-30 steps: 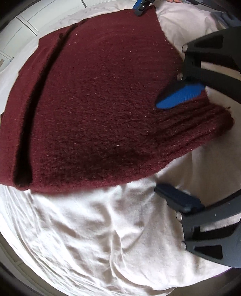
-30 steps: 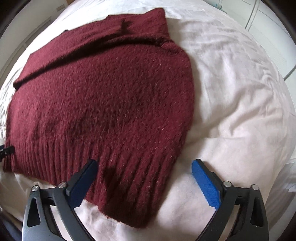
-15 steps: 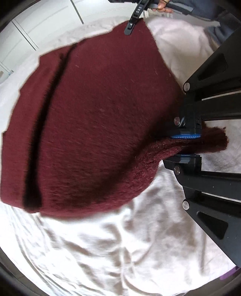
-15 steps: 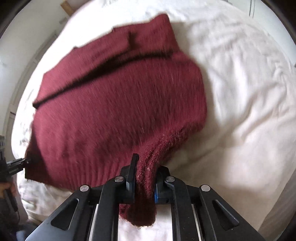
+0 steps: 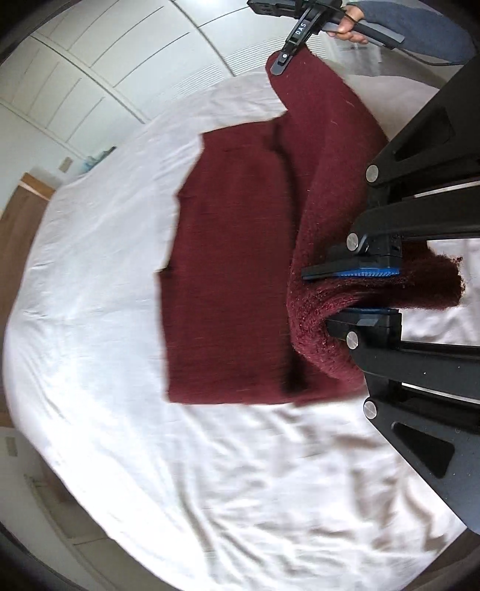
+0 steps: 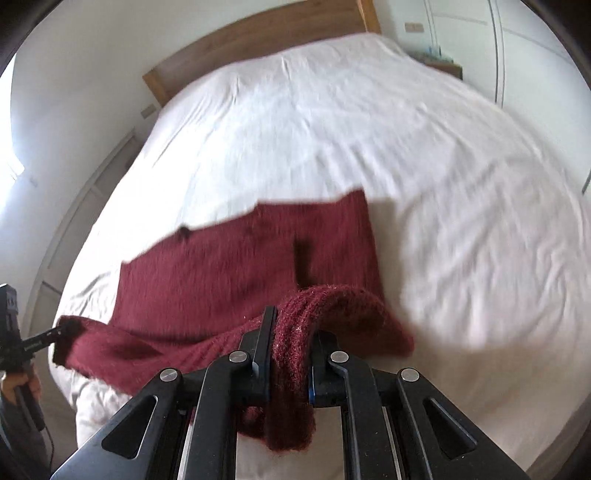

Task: Fold small clothes
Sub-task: 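Grasp the ribbed hem with both tools and fold it toward the collar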

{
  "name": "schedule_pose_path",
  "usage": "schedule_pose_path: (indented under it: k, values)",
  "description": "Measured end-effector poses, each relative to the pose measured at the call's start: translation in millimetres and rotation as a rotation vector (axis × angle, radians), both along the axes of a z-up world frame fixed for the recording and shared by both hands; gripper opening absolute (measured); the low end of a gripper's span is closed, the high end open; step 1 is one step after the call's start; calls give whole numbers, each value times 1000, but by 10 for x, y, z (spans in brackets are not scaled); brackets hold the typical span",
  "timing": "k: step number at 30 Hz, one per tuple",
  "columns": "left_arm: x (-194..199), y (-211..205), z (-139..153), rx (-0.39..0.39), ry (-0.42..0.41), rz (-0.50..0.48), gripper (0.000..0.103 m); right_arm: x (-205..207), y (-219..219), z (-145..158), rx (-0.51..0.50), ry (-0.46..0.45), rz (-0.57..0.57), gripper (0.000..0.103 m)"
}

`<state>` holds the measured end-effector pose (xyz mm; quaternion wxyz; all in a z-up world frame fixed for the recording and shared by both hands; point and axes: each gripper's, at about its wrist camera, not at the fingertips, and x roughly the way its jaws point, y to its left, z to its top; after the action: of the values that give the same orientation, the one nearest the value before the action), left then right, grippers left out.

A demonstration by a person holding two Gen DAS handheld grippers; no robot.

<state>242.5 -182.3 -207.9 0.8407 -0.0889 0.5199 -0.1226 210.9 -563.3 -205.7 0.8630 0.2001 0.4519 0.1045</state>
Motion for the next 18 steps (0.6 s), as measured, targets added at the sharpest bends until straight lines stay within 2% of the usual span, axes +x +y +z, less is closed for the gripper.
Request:
schedule_pose_path:
  k: [2, 7, 14, 18]
  values:
    - [148, 85, 69, 8, -22, 15, 9, 187, 6, 57, -2, -14, -9, 12]
    - [532, 352, -1, 38, -26, 45, 9, 626, 28, 62, -21, -6, -8, 12]
    - [930, 474, -396, 95, 31, 66, 10, 1190, 296, -305, -109, 102, 32, 12]
    - [1039, 449, -610, 174, 53, 70, 10, 1384, 388, -557, -149, 160, 38, 12]
